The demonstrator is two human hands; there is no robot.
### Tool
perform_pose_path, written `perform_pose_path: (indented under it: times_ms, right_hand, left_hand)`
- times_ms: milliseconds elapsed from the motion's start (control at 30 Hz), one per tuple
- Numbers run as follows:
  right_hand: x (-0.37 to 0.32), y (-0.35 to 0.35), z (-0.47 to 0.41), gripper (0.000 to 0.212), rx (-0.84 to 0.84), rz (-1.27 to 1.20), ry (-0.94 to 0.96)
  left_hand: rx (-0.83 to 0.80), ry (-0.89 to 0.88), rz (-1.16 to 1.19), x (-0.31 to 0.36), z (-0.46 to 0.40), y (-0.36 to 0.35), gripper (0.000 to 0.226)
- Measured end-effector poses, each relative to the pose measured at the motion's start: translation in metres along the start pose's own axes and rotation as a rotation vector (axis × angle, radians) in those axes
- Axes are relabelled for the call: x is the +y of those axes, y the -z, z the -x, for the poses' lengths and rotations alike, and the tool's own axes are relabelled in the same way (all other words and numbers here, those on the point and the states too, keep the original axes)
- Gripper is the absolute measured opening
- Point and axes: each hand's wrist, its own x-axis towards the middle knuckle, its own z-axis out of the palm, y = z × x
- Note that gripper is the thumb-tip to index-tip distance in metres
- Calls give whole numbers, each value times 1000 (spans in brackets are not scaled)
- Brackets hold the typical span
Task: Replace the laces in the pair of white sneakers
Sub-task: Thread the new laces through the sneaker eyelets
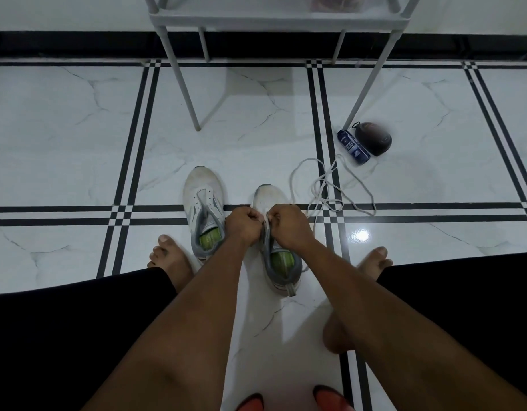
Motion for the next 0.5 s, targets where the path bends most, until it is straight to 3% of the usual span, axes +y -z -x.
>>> perform_pose_path:
  times_ms: [300,433,500]
  right_hand:
    - [-2,3,8,17,45,-152,7]
    - [-13,-1,47,48,361,21,3]
    - [-18,-5,66,65,312,117,-31]
  left_hand:
    - [-18,23,100,5,1,1,8]
    - [-141,34,208,16,-7,16,14]
    - [-89,-10,186,20,-16,25,19]
